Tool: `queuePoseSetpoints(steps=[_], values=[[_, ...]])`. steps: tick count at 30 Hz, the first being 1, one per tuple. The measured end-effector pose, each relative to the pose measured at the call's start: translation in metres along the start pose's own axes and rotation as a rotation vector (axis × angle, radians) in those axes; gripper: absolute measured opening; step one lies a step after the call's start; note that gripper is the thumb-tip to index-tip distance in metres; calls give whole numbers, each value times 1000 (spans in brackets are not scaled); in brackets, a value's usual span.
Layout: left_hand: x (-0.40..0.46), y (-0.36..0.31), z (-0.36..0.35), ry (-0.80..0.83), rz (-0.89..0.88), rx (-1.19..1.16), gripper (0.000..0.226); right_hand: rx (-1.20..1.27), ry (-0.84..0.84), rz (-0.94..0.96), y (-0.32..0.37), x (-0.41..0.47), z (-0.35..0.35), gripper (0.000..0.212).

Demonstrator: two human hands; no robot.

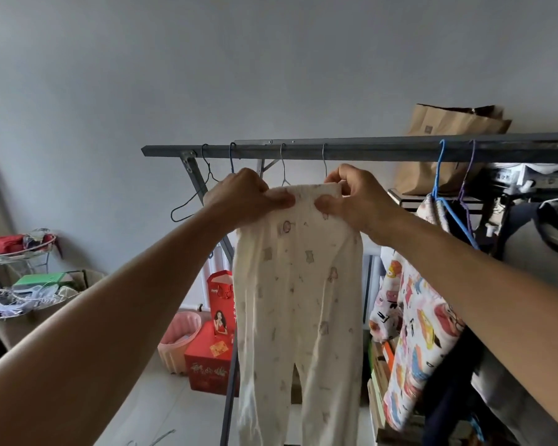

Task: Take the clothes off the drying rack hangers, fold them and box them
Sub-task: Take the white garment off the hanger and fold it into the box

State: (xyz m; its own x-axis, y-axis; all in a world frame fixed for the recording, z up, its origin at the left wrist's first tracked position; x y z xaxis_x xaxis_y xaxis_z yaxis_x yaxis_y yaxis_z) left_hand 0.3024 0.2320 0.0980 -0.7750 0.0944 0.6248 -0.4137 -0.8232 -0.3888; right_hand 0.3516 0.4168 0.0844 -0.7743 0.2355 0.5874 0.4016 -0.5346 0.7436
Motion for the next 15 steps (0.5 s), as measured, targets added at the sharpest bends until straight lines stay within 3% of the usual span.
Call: queuePoseSetpoints(steps=[4, 7, 11, 15], values=[[-9, -8, -10, 180, 354, -359, 25, -80, -76, 86, 3, -13, -16, 31], [-22, -17, -12, 261, 634, -678, 9, -33, -111, 87, 4, -21, -26, 27], [-32, -24, -10, 271, 764, -1065, 7, 110, -42, 69, 9, -30, -30, 18], [-37, -30, -2, 300, 785, -1305, 29, 122, 25, 110, 9, -34, -29, 43]])
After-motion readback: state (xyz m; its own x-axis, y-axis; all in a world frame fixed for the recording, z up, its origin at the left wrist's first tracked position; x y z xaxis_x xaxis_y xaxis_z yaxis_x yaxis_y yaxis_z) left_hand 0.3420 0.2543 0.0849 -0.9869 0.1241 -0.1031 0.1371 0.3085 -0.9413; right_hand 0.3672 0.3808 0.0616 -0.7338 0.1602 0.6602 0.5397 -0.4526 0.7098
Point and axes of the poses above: each hand's wrist, its own x-axis towards the middle knuckle, its own z-axis out of the back of the hand, y = z × x, the point moved 2 cm from there along x, towards the middle knuckle, and after that the axes turned 13 degrees about -y, right-handed, at the moved point
